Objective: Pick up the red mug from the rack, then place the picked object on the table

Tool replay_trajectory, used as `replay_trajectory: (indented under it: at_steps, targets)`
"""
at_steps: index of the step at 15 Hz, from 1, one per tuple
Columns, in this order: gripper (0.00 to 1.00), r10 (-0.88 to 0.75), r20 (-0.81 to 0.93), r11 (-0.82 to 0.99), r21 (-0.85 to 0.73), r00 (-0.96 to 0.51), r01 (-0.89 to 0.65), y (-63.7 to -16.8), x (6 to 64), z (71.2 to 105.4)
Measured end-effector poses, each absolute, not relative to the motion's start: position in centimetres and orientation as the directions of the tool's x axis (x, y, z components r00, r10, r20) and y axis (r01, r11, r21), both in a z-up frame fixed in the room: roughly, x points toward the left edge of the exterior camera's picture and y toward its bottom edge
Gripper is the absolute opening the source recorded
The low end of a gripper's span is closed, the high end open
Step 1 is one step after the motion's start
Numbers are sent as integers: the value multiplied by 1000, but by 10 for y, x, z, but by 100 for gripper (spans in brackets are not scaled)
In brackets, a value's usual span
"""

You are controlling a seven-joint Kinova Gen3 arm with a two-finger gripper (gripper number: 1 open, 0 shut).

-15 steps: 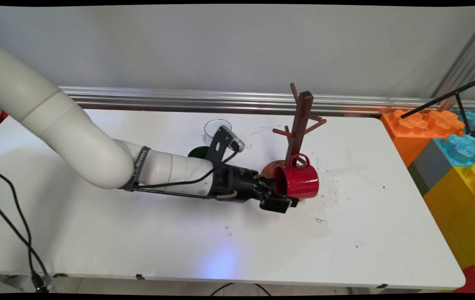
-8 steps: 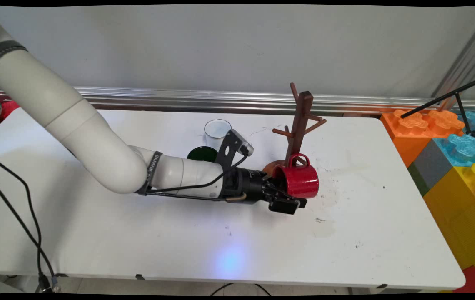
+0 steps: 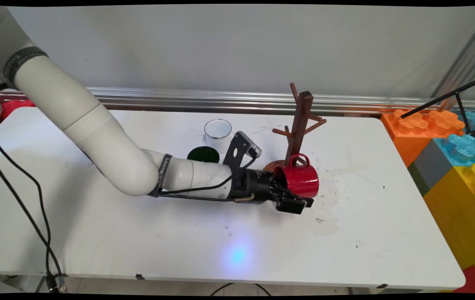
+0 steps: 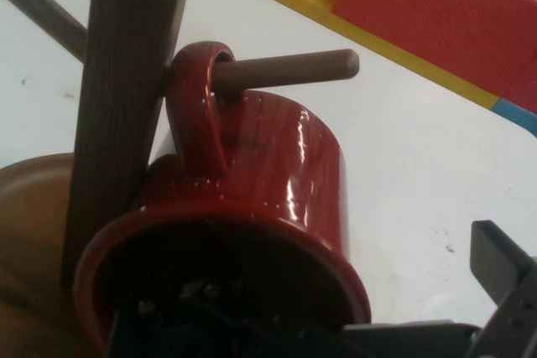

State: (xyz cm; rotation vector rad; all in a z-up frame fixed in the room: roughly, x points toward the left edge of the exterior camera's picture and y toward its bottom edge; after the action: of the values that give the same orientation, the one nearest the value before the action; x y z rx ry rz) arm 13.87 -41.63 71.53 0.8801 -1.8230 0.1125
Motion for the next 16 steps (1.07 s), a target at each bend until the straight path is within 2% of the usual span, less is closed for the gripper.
replay_trajectory:
  at_steps: [1,2,16]
  targets:
    - [100,-511,843,725,317,-168,-612,-417,137,714]
    - [0,-510,844,725,317,-167,-611,-418,136,714]
    - [0,-503,849,739,325,-162,-590,-415,133,712]
